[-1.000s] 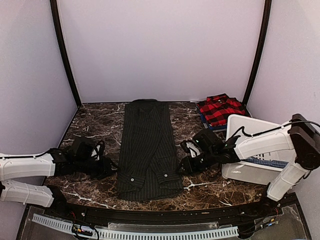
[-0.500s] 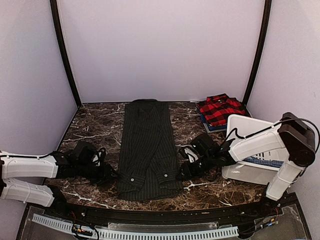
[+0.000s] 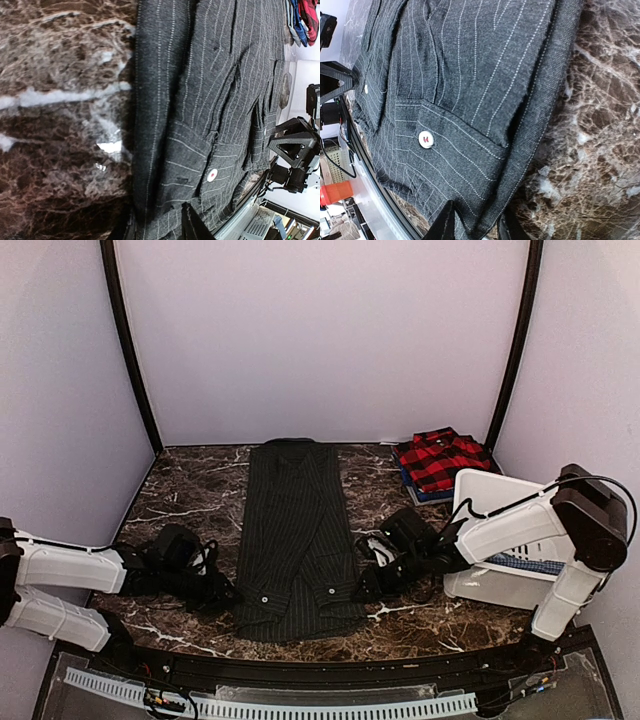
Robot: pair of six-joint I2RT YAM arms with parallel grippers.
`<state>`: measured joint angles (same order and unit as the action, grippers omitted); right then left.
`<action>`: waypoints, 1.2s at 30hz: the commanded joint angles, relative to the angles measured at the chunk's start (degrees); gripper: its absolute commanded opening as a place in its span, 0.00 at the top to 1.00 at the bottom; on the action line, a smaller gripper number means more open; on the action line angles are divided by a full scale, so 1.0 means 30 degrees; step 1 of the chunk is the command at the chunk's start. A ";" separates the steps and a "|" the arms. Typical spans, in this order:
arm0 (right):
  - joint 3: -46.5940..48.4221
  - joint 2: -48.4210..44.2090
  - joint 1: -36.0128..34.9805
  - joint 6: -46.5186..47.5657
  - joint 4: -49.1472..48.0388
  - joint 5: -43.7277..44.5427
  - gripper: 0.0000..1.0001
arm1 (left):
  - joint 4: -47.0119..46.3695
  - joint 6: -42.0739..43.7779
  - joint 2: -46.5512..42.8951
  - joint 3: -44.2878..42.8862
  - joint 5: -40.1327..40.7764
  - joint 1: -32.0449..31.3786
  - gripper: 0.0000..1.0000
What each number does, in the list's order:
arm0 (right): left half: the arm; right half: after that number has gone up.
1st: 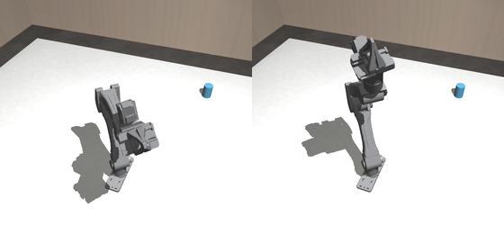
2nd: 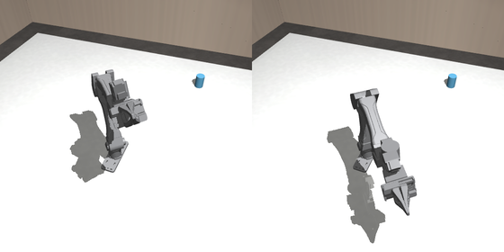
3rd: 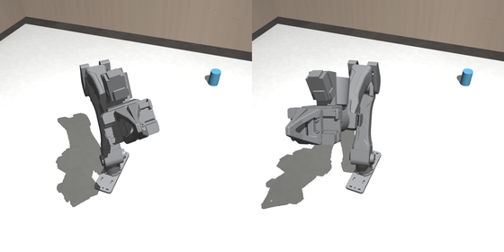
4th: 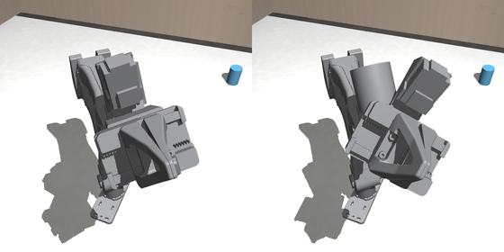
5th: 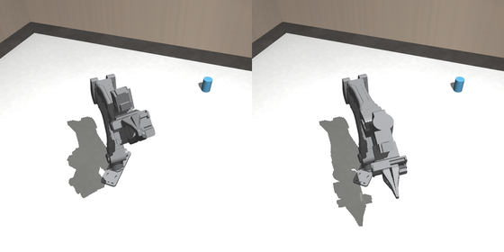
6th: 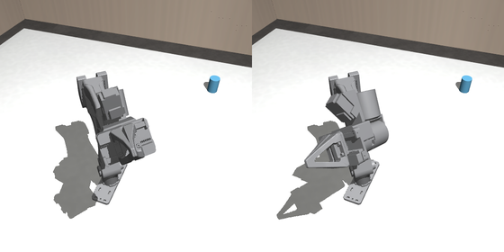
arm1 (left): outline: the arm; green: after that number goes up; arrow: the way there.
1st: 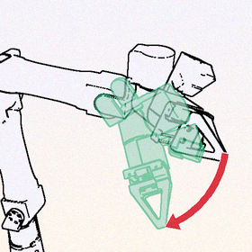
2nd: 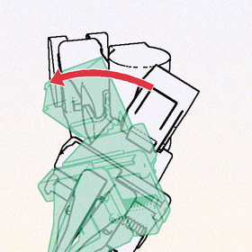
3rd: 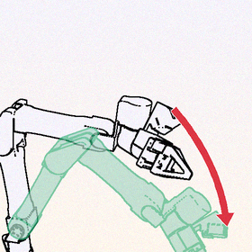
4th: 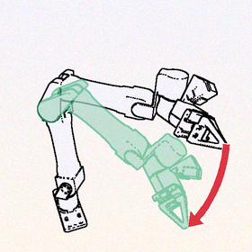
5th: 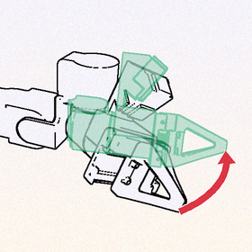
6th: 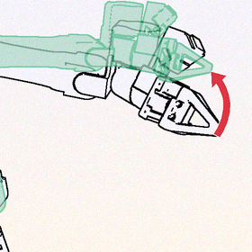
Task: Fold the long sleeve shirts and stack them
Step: Pick up the rectangle-folded shirt from the center of the board.
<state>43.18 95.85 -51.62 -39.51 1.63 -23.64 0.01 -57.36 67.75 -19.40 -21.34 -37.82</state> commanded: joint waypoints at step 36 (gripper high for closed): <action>0.4049 0.0093 0.2403 -0.2391 -0.2012 -0.2295 1.00 | -0.3308 -0.4014 -0.0693 -0.2555 -0.2165 0.1163 1.00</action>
<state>52.49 95.94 -47.44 -42.33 3.53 -27.75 -4.97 -66.06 66.57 -25.06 -27.20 -37.21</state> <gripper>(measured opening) 0.004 0.006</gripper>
